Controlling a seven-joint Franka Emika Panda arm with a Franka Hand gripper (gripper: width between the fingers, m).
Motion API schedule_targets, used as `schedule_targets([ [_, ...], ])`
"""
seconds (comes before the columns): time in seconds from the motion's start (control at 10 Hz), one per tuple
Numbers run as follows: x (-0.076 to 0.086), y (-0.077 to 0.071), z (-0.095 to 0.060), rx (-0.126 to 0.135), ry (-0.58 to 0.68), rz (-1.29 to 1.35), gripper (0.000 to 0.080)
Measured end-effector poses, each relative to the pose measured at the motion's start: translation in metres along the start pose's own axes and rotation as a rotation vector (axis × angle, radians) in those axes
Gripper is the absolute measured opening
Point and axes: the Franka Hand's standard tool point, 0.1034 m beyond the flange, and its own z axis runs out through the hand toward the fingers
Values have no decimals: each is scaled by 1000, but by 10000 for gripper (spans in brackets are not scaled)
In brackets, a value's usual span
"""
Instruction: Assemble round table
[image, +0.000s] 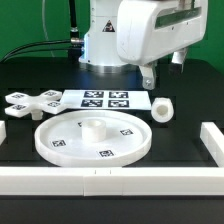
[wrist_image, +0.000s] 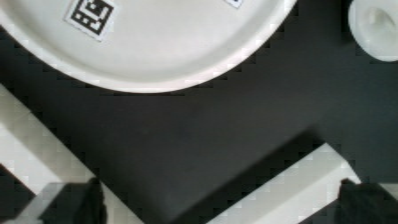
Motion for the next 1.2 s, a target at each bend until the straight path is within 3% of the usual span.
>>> schedule_targets([
  [0.4, -2, 0, 2, 1, -2, 1, 649],
  [0.8, -82, 28, 53, -32, 24, -175, 649],
  [1.0, -103, 38, 76, -18, 22, -180, 649],
  [1.2, -108, 38, 93, 0, 17, -171, 649],
])
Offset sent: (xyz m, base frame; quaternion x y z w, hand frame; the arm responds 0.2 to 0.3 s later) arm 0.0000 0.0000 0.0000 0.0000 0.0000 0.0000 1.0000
